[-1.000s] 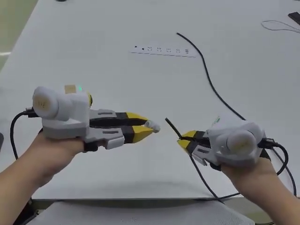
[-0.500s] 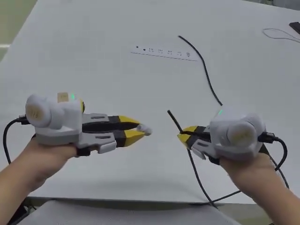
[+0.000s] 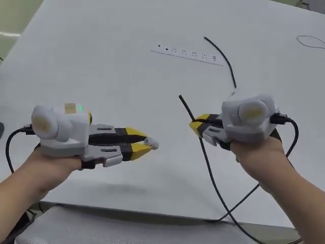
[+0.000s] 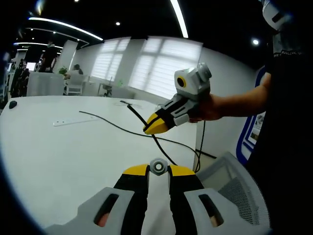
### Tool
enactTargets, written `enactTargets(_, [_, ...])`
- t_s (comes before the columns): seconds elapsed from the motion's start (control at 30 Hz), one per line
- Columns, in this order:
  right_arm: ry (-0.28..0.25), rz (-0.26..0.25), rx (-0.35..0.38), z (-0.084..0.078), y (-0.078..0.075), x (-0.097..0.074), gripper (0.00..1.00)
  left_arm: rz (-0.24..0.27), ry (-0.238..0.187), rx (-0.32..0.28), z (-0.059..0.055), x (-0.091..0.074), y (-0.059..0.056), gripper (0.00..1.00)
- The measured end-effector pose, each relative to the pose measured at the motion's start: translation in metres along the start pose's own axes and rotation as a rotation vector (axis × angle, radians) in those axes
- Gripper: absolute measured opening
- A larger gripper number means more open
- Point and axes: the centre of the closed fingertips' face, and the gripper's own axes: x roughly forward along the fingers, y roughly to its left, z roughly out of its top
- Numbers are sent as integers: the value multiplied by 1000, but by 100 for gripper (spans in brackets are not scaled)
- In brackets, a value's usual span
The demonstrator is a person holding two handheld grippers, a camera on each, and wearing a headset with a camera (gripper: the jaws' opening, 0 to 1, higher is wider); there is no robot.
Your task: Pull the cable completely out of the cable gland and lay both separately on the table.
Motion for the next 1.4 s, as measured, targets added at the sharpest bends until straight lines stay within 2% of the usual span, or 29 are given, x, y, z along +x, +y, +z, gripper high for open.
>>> enactTargets(0.1, [11, 9, 11, 7, 1, 9, 0, 10, 0, -5, -8, -4, 4, 15])
enactTargets(0.3, [18, 17, -16, 22, 6, 33, 0, 31, 1, 13, -25, -11, 13, 15])
enactTargets(0.5, [25, 32, -17, 34, 6, 61, 0, 60, -4, -2, -38, -22, 27, 15])
enactTargets(0.67, [49, 63, -62, 42, 8, 87, 0, 72, 13, -8, -49, -29, 41, 15])
enactTargets(0.83, [51, 81, -93, 52, 13, 109, 0, 95, 20, -24, -59, -33, 54, 15])
enactTargets(0.97, [42, 106, -119, 64, 22, 128, 0, 103, 29, -31, -66, -36, 59, 15])
enactTargets(1.0, [45, 117, -136, 67, 18, 138, 0, 107, 31, -33, -69, -36, 61, 15])
enactTargets(1.17, [50, 174, -189, 75, 38, 161, 0, 126, 43, -44, -82, -38, 67, 15])
enactTargets(1.2, [58, 191, -224, 75, 43, 169, 0, 127, 48, -46, -86, -37, 68, 15])
enactTargets(1.3, [71, 224, -256, 73, 57, 181, 0, 140, 91, -33, -98, -36, 71, 15])
enactTargets(1.4, [86, 268, -305, 70, 73, 191, 0, 147, 80, -50, -99, -37, 73, 15])
